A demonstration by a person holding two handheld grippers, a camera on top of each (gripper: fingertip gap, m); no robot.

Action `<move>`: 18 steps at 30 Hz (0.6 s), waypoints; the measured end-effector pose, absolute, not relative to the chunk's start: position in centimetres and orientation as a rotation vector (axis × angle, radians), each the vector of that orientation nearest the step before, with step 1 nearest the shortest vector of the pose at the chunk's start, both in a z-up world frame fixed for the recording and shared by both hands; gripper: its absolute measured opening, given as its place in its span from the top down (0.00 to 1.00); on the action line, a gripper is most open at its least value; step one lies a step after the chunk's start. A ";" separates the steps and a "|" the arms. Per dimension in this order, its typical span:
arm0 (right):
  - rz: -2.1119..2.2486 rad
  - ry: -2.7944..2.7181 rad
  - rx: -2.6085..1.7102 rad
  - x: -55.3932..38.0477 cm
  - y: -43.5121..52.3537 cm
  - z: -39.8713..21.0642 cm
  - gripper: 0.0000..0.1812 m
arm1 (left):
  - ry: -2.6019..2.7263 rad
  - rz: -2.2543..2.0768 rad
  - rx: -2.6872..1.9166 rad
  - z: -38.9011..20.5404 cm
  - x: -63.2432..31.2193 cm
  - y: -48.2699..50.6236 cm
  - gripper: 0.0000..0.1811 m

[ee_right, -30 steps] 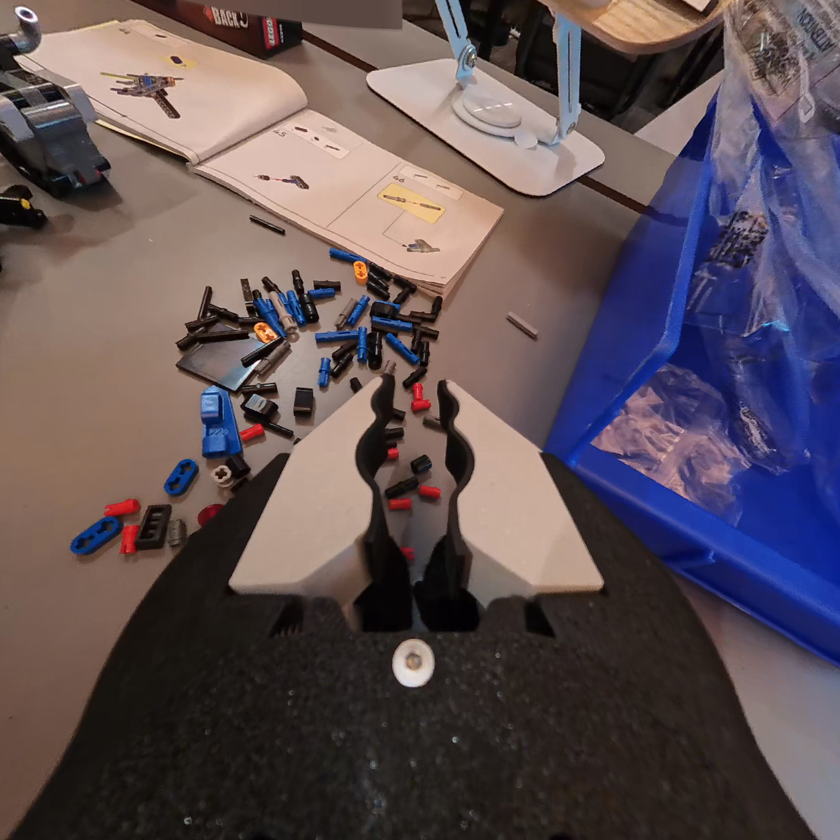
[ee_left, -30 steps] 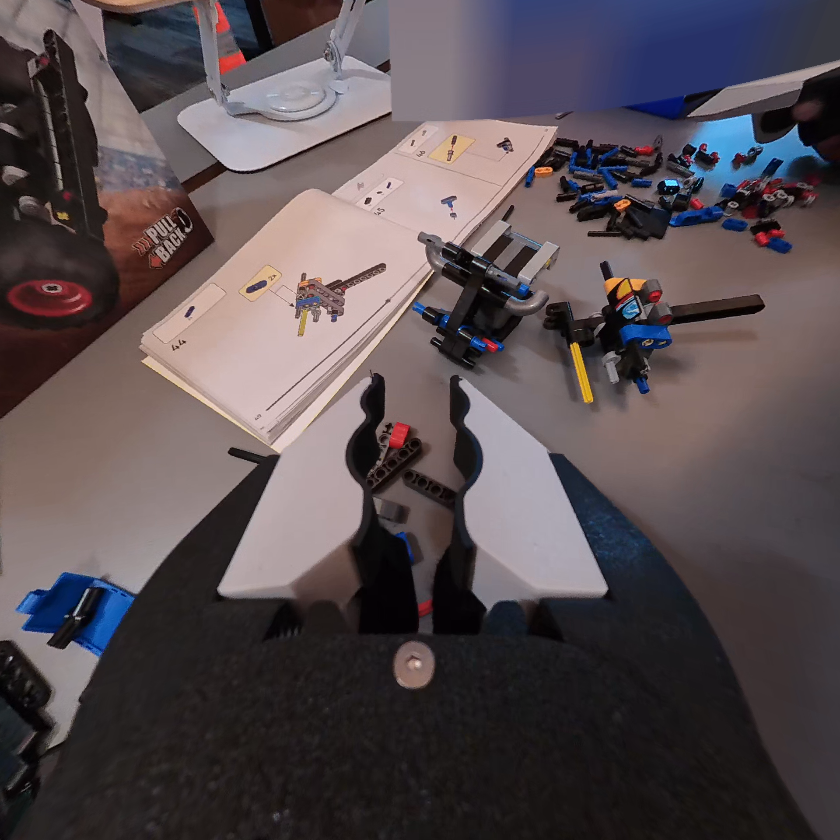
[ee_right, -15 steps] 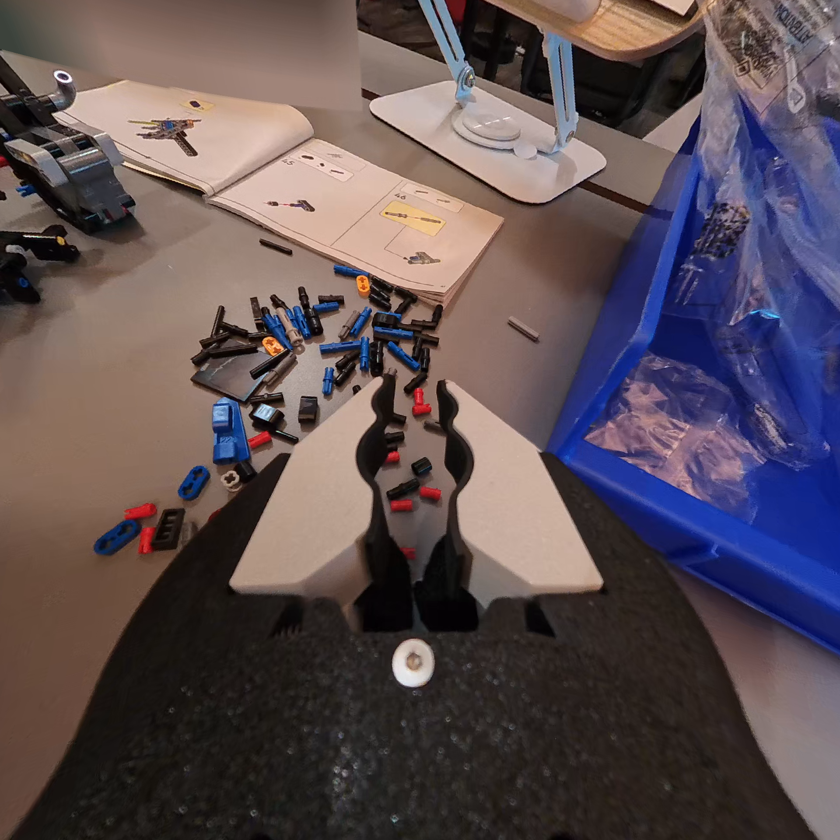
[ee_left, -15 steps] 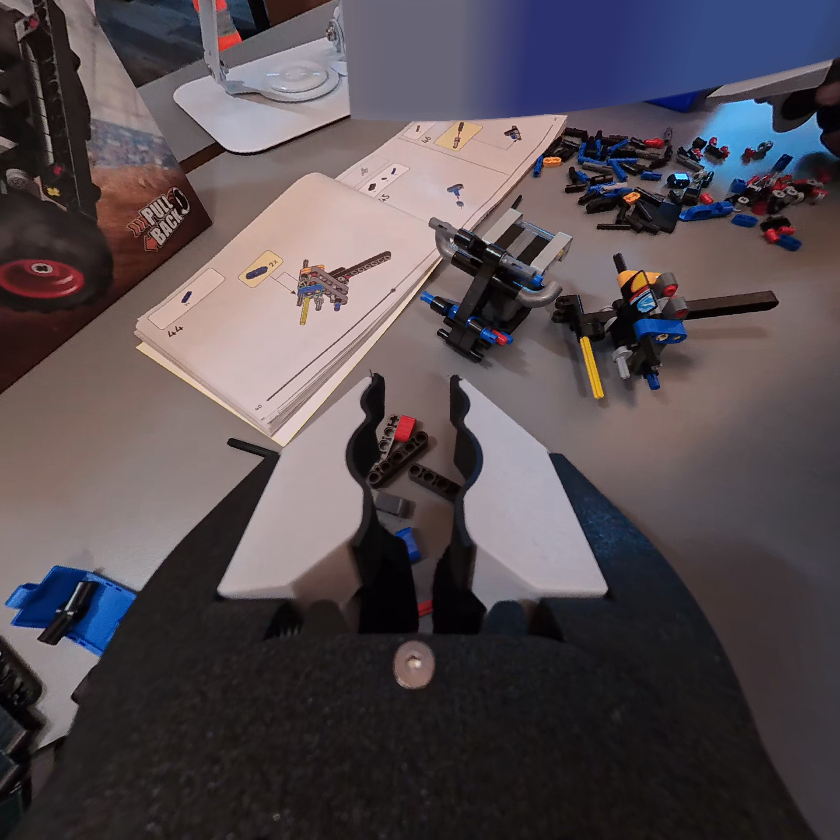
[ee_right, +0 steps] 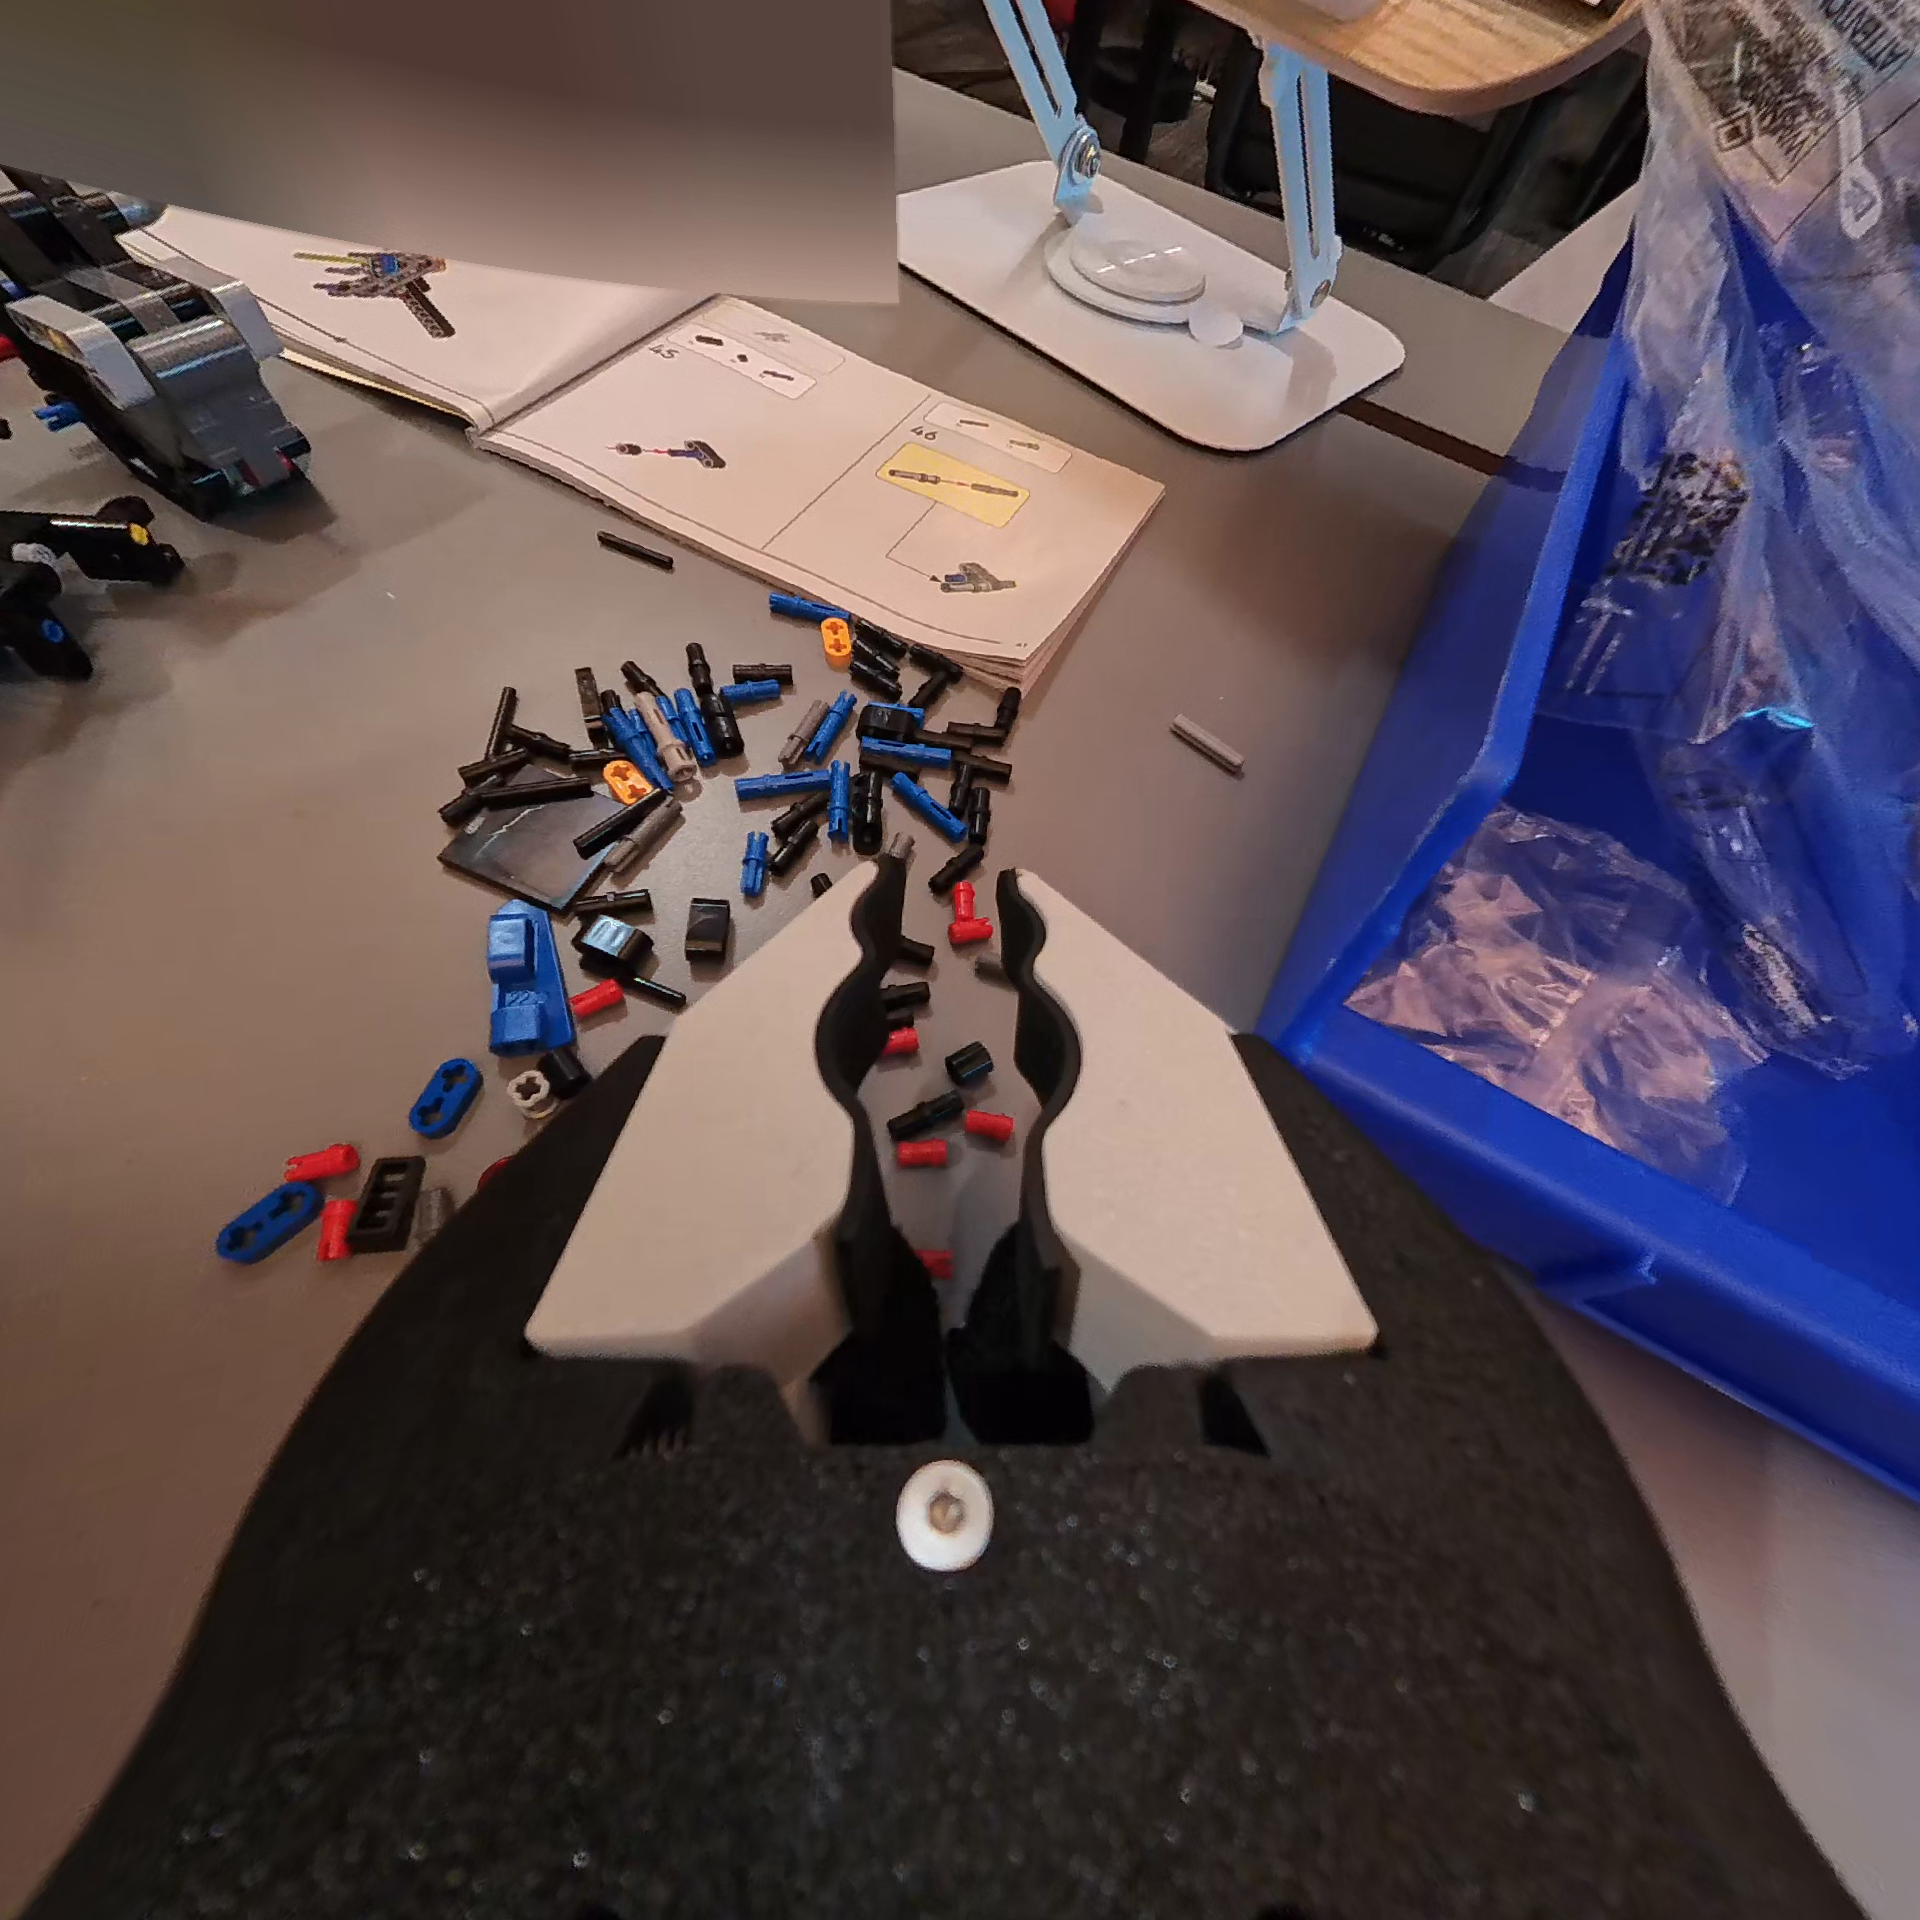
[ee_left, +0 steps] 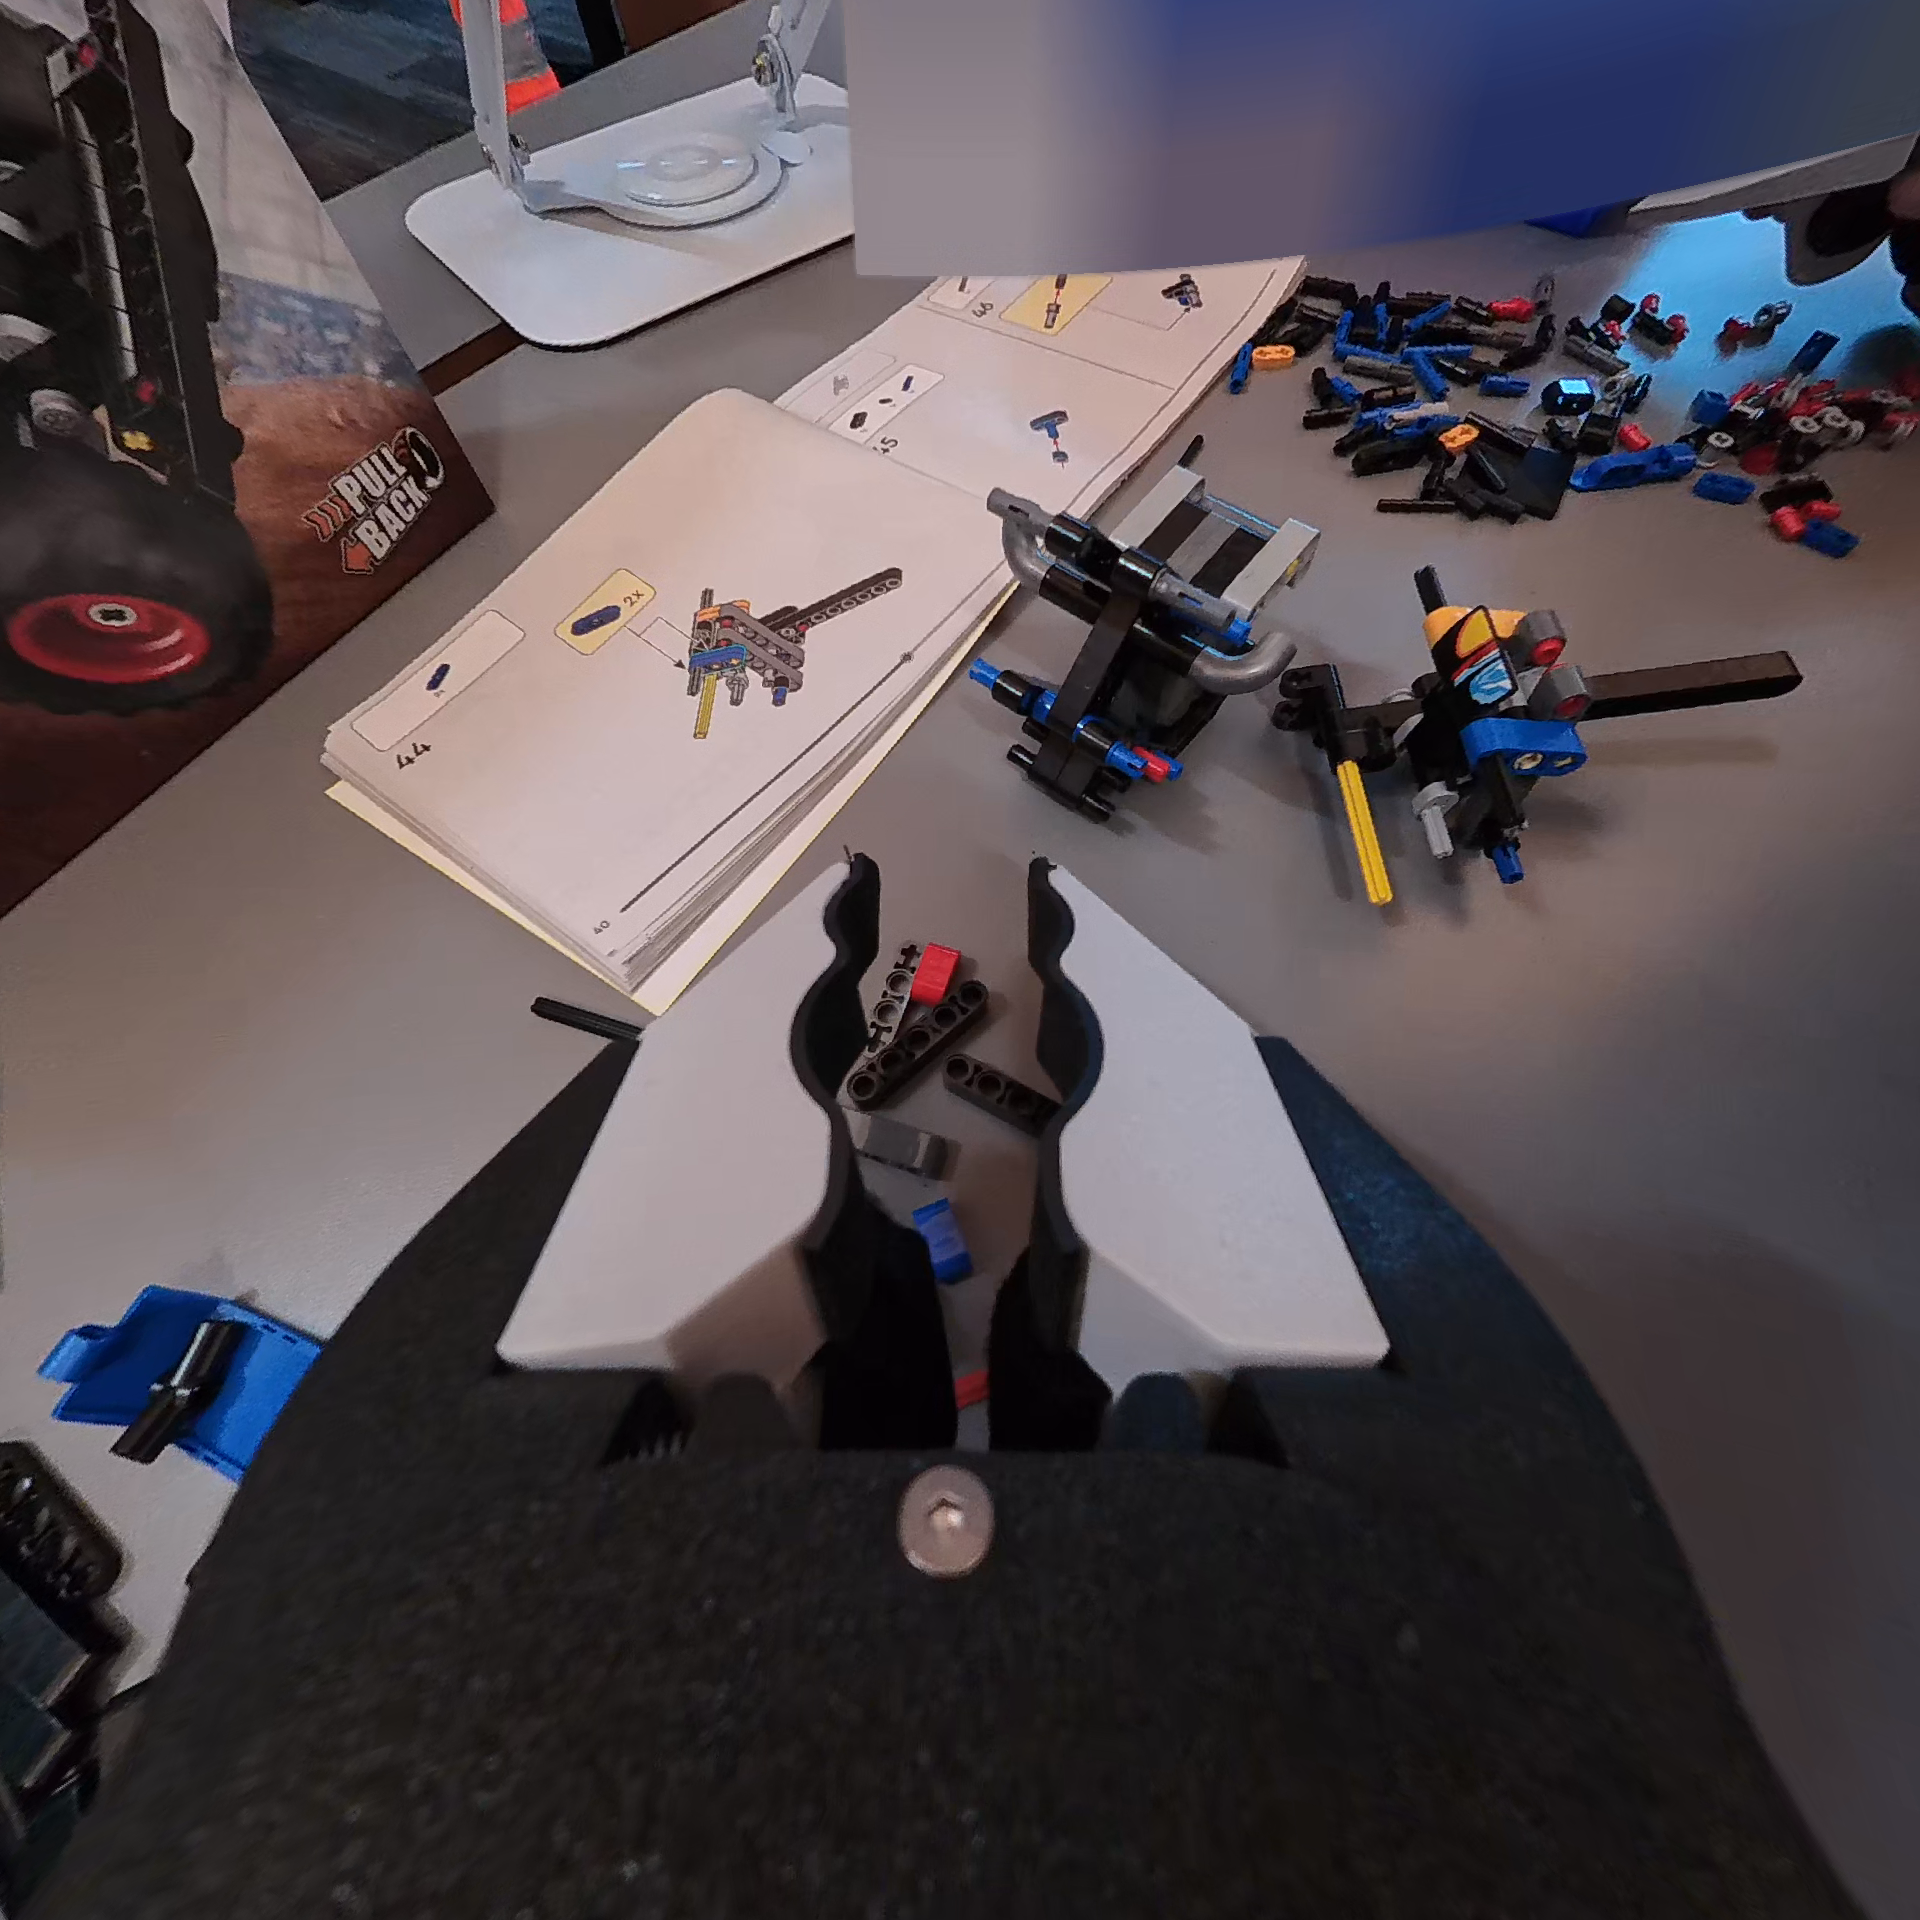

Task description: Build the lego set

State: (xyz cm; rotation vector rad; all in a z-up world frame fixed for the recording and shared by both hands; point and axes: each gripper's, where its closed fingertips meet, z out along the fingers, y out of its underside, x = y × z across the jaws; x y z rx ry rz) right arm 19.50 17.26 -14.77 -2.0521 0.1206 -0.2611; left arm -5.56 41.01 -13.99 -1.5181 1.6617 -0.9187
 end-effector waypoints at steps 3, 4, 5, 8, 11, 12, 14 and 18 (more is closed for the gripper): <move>-0.261 0.120 -2.048 19.5 17.3 -14.7 0.91 | 1.664 -0.915 -1.519 -14.0 -5.6 41.0 0.85; -0.260 0.119 -2.049 19.5 17.3 -14.7 0.90 | 1.664 -0.911 -1.519 -14.1 -5.6 41.1 0.85; -0.262 0.117 -2.050 19.5 17.3 -14.7 0.91 | 1.664 -0.909 -1.518 -14.1 -5.6 41.1 0.85; -0.268 0.111 -2.048 19.4 17.2 -14.7 0.91 | 1.666 -0.911 -1.521 -14.1 -5.5 41.1 0.85; -0.266 0.111 -2.047 19.4 17.2 -14.7 0.91 | 1.666 -0.911 -1.525 -14.2 -5.5 41.1 0.85; -0.265 0.111 -2.046 19.4 17.2 -14.7 0.91 | 1.665 -0.912 -1.528 -14.3 -5.5 41.1 0.85; -0.263 0.113 -2.048 19.4 17.2 -14.7 0.91 | 1.664 -0.911 -1.528 -14.3 -5.5 41.2 0.85; -0.262 0.113 -2.054 19.4 17.3 -14.8 0.91 | 1.665 -0.909 -1.525 -14.2 -5.5 41.2 0.85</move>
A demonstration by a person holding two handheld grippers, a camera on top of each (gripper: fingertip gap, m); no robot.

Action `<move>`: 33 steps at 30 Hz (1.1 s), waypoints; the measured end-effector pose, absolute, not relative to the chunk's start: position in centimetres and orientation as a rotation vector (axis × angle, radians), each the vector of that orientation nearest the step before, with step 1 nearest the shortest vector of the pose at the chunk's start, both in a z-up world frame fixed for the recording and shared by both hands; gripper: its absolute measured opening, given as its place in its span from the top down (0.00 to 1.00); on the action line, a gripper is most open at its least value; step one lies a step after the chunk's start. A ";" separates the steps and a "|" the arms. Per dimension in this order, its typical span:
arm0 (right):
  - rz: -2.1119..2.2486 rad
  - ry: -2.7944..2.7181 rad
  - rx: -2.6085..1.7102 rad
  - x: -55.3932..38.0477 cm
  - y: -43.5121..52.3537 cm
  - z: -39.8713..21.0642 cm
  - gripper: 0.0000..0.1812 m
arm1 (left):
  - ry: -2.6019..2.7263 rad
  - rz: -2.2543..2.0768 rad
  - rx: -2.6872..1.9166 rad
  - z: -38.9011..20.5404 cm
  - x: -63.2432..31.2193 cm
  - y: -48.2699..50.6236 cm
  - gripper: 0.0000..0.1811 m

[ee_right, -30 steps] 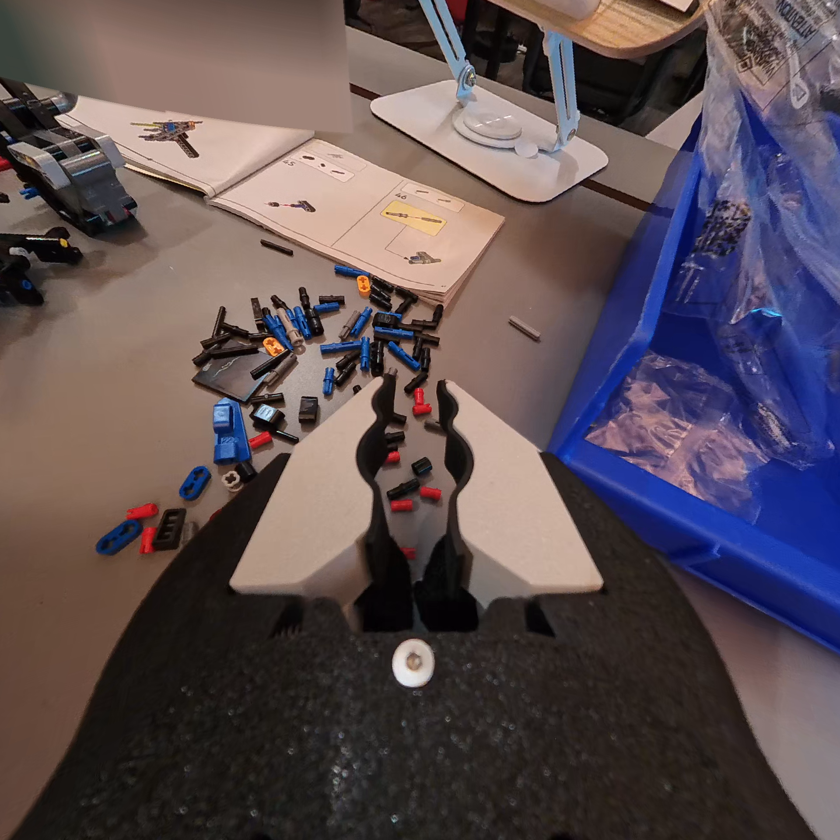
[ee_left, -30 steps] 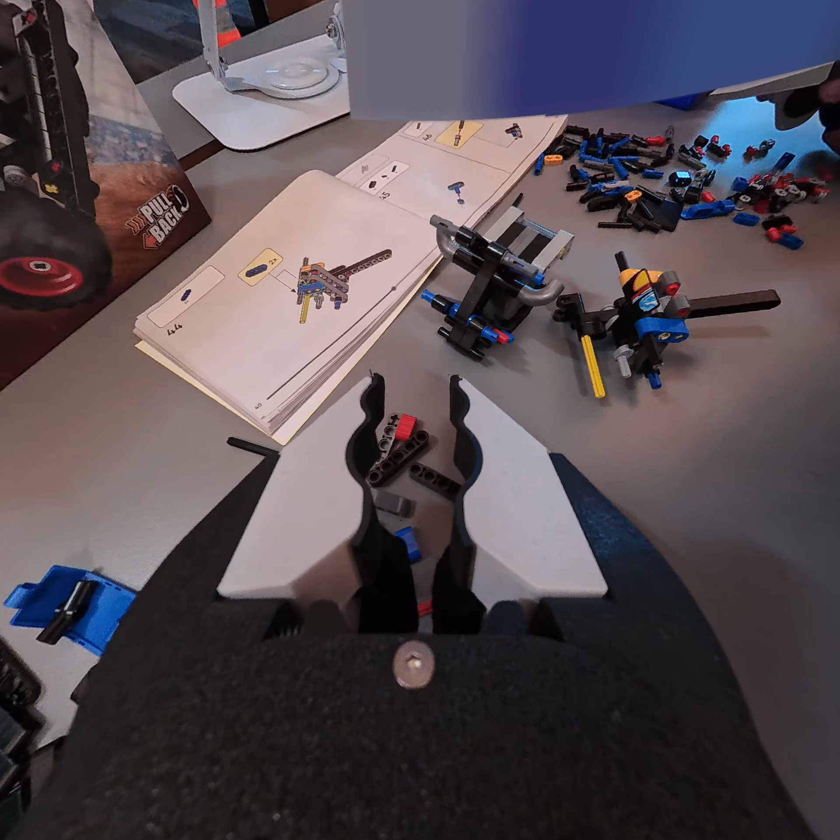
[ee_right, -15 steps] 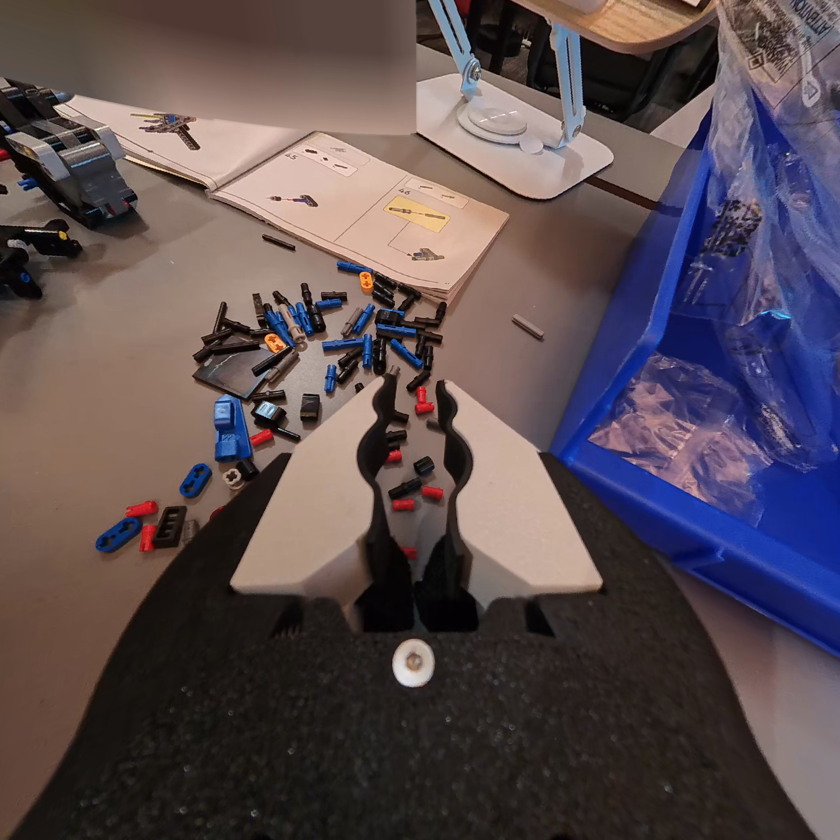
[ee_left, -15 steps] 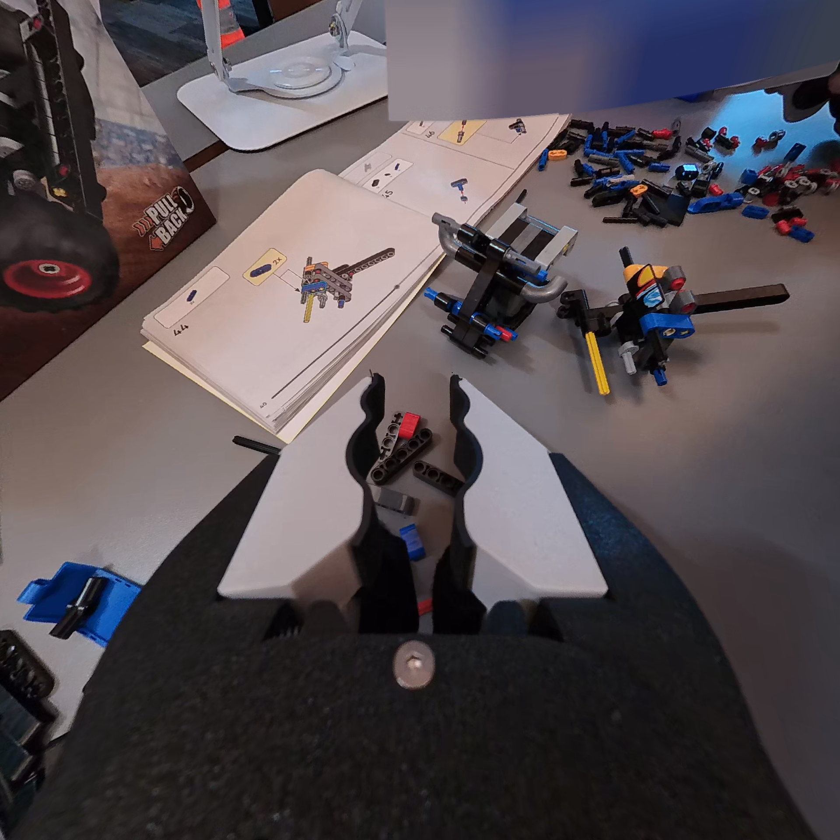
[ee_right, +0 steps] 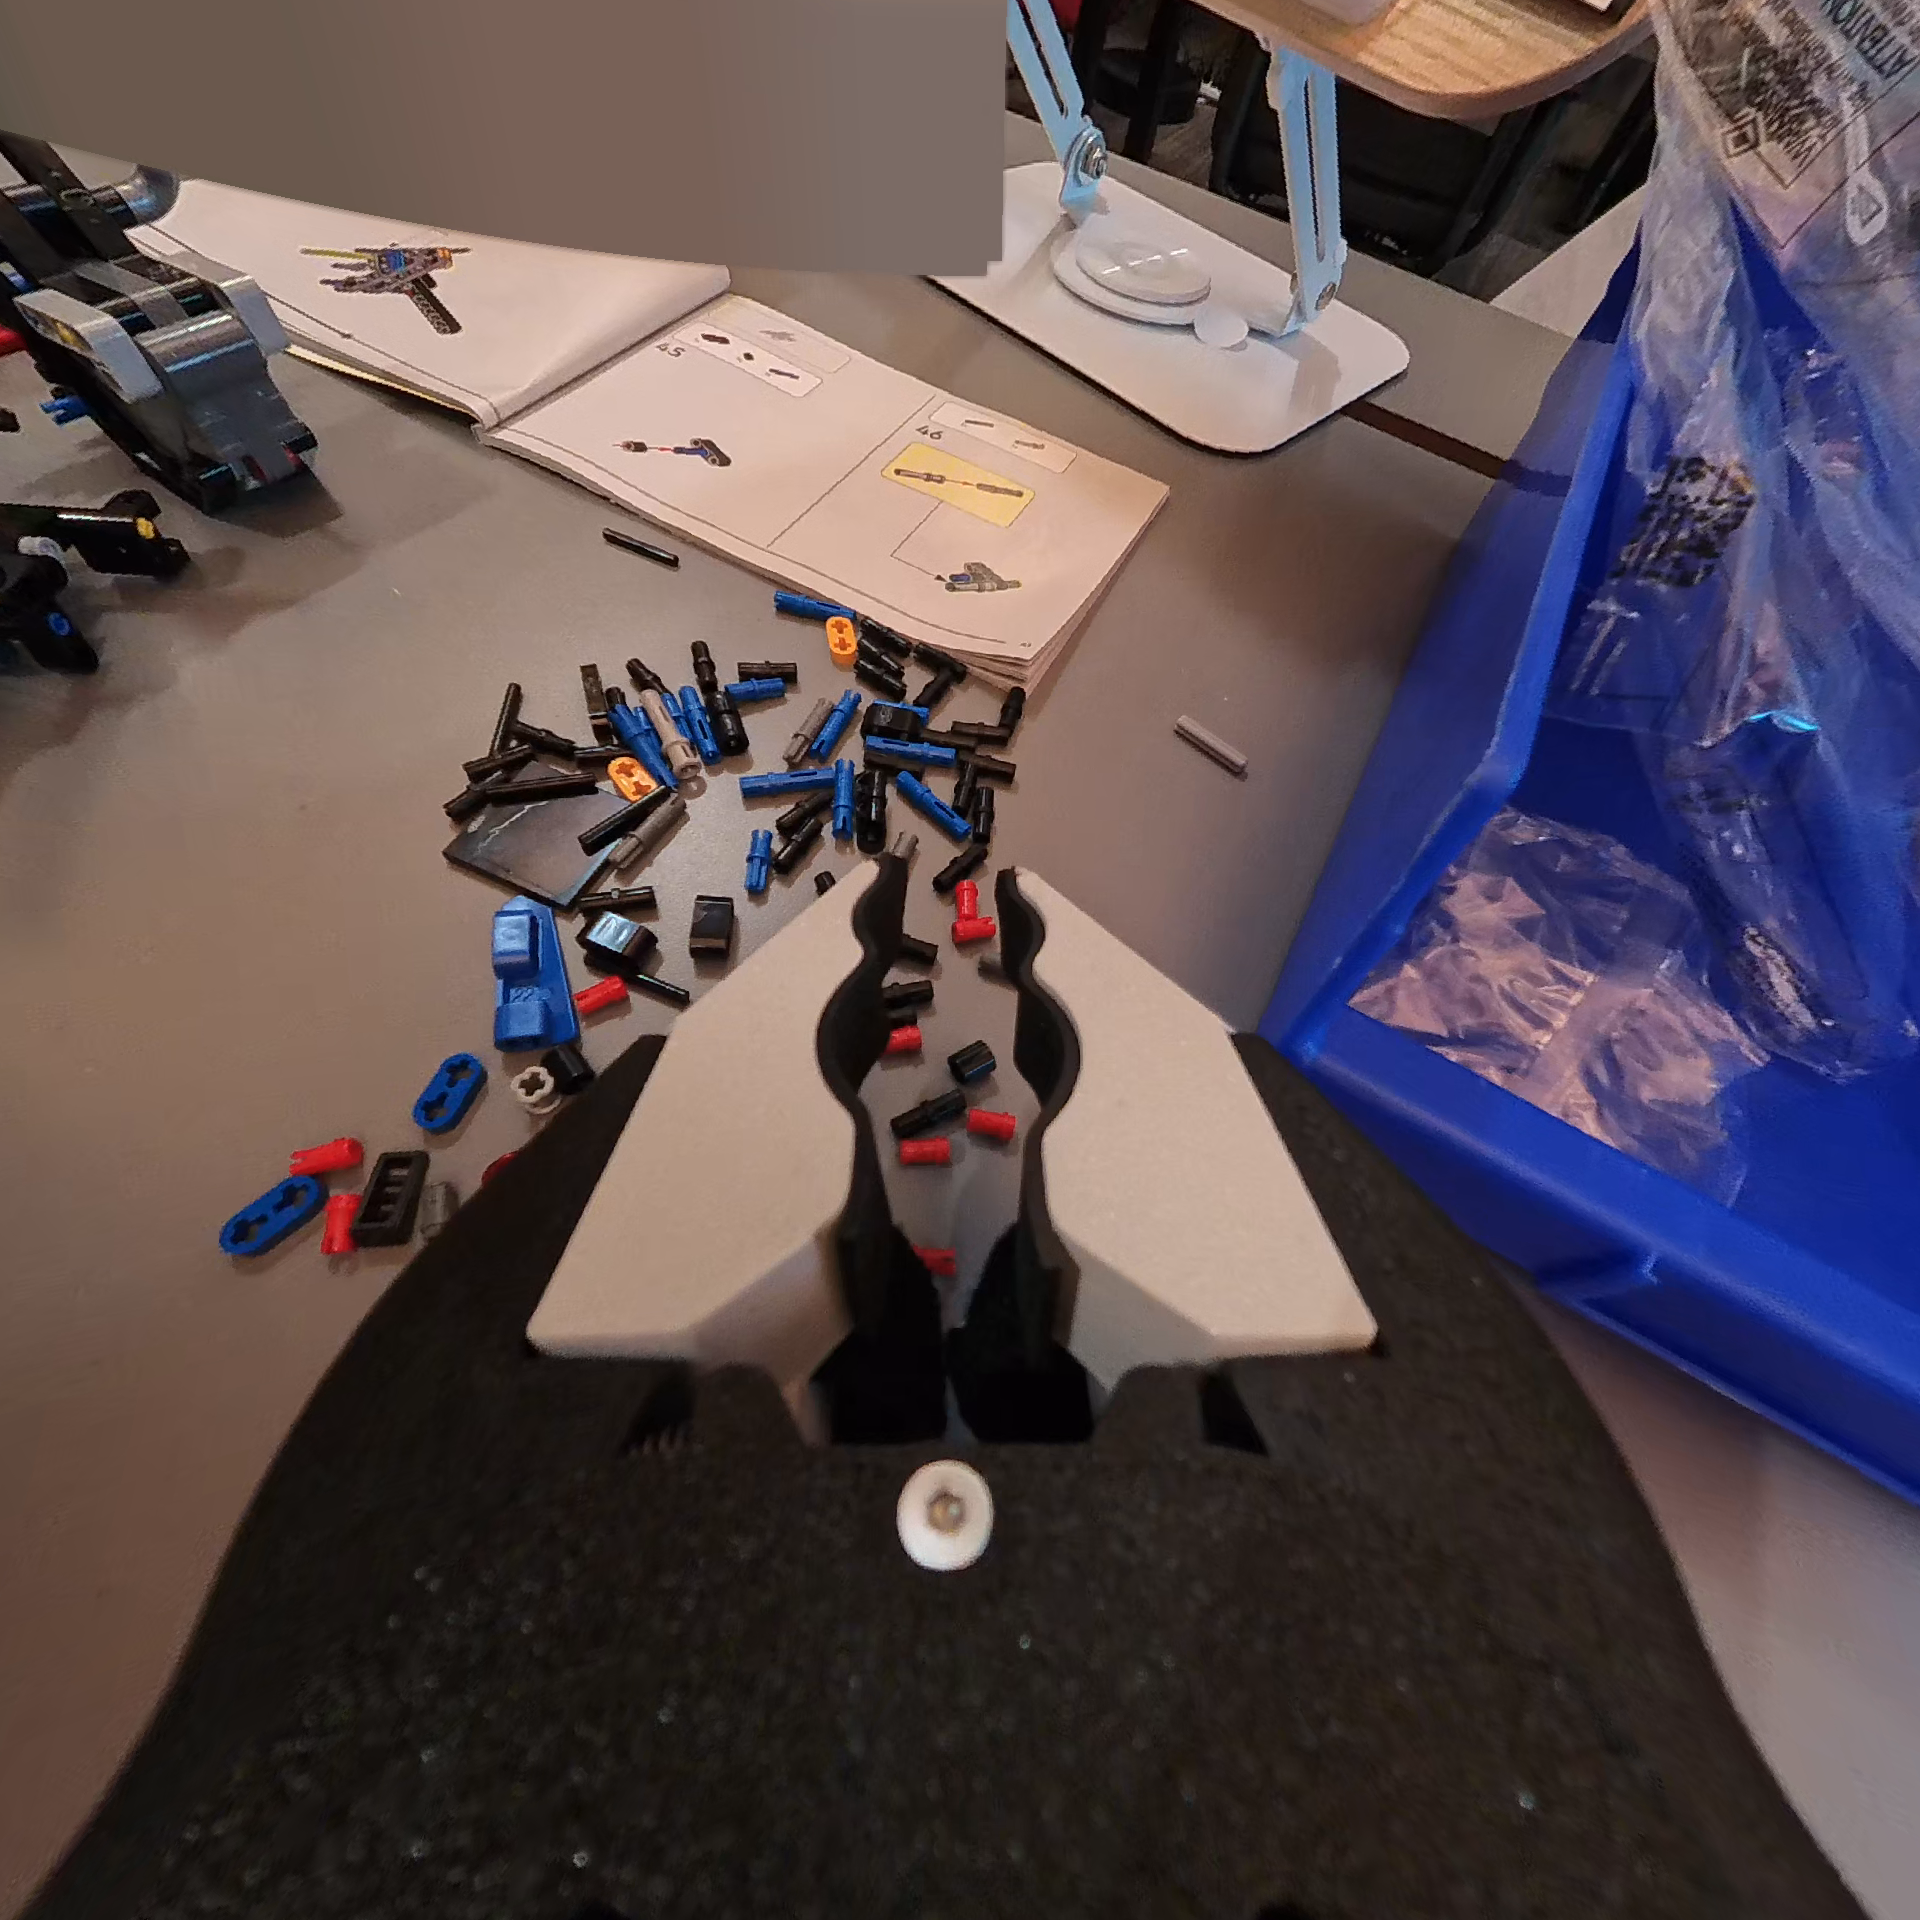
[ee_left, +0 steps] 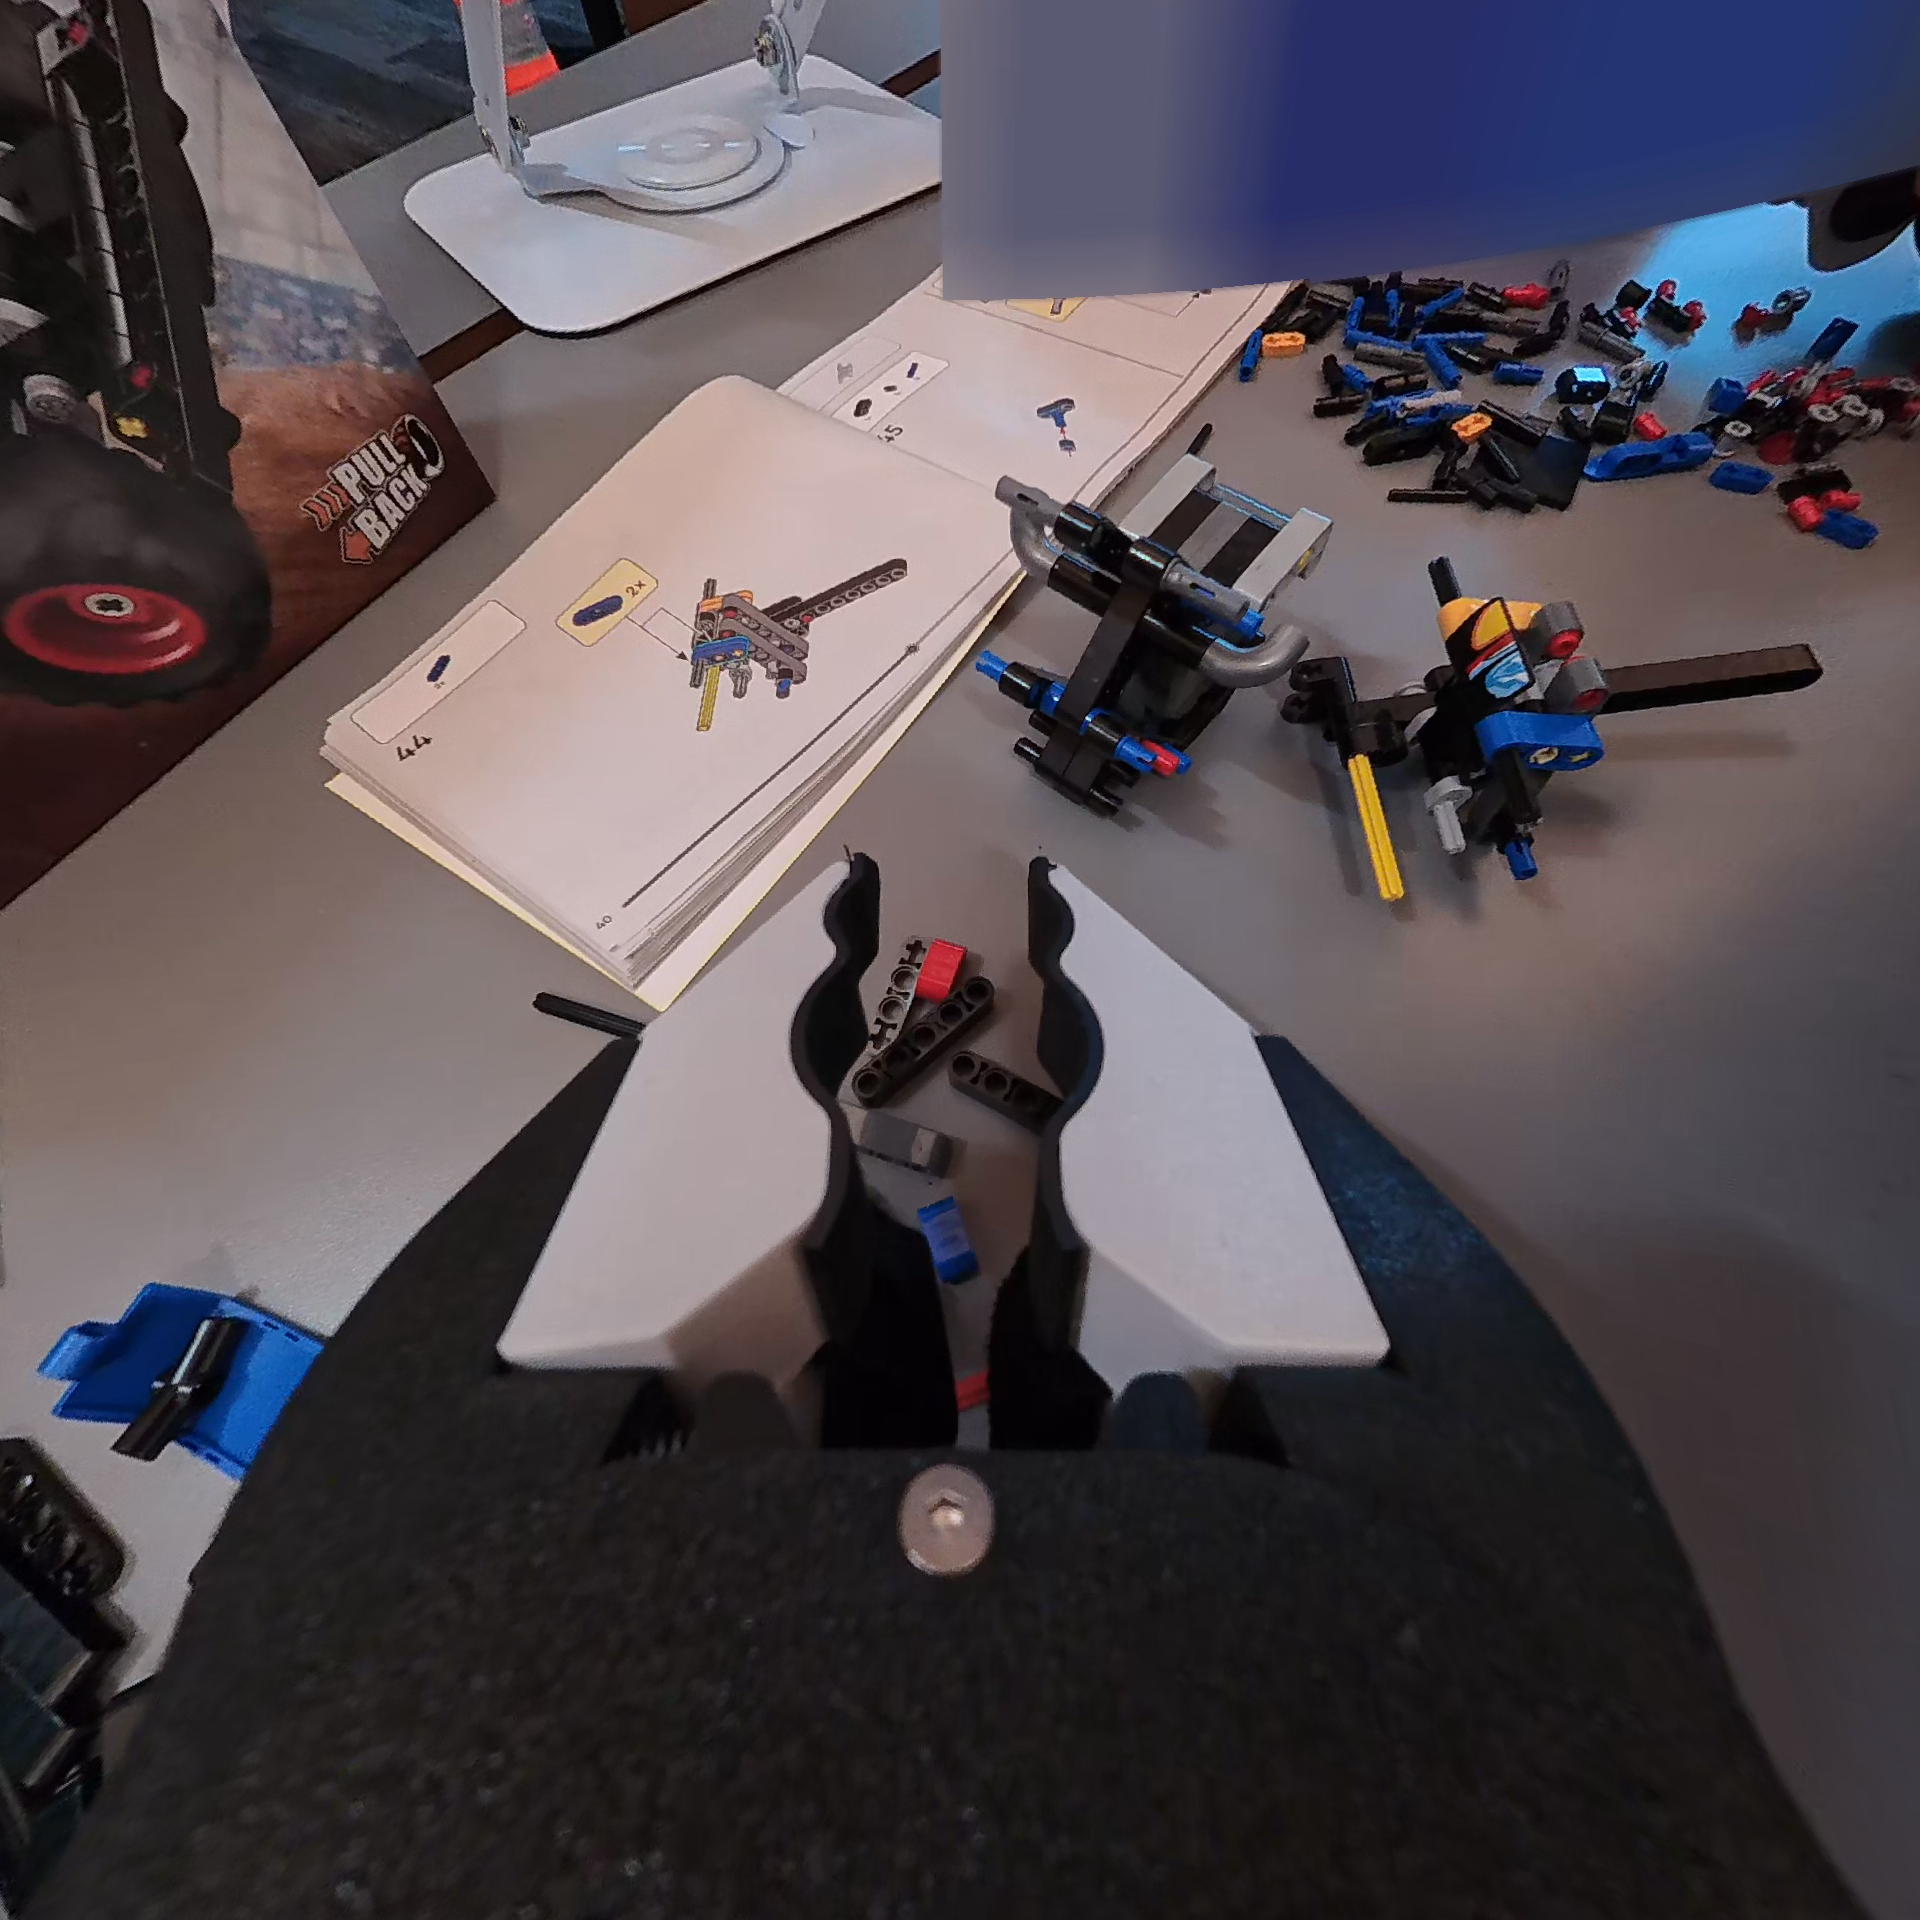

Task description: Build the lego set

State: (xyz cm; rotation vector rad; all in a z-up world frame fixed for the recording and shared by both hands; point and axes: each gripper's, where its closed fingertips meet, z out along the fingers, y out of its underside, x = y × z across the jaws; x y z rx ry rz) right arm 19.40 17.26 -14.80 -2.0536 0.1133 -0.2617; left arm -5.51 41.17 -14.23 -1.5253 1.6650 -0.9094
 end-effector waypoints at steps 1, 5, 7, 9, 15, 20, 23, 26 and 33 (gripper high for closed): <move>-0.261 0.114 -2.055 19.4 17.3 -14.8 0.91 | 1.665 -0.907 -1.525 -14.2 -5.5 41.2 0.85; -0.260 0.115 -2.058 19.4 17.3 -14.9 0.91 | 1.667 -0.911 -1.527 -14.3 -5.5 41.1 0.85; -0.260 0.116 -2.059 19.4 17.3 -14.9 0.91 | 1.667 -0.911 -1.524 -14.2 -5.5 41.1 0.85; -0.259 0.125 -2.060 19.6 17.3 -14.9 0.90 | 1.666 -0.914 -1.516 -14.0 -5.6 41.0 0.85; -0.290 0.144 -2.033 19.9 16.9 -14.4 0.89 | 1.655 -0.935 -1.488 -13.0 -5.7 40.5 0.85; -0.290 0.211 -2.042 19.4 14.7 -13.9 0.89 | 1.642 -1.013 -1.500 -12.7 -5.9 40.4 0.85; -0.300 0.249 -2.106 19.2 12.8 -15.2 0.89 | 1.624 -1.016 -1.518 -12.7 -5.9 40.8 0.85; -0.307 0.274 -2.152 19.0 11.2 -16.1 0.89 | 1.636 -1.039 -1.508 -12.5 -5.7 39.9 0.86; -0.264 0.181 -2.232 19.4 13.2 -16.6 0.89 | 1.716 -0.974 -1.435 -13.1 -5.5 37.9 0.85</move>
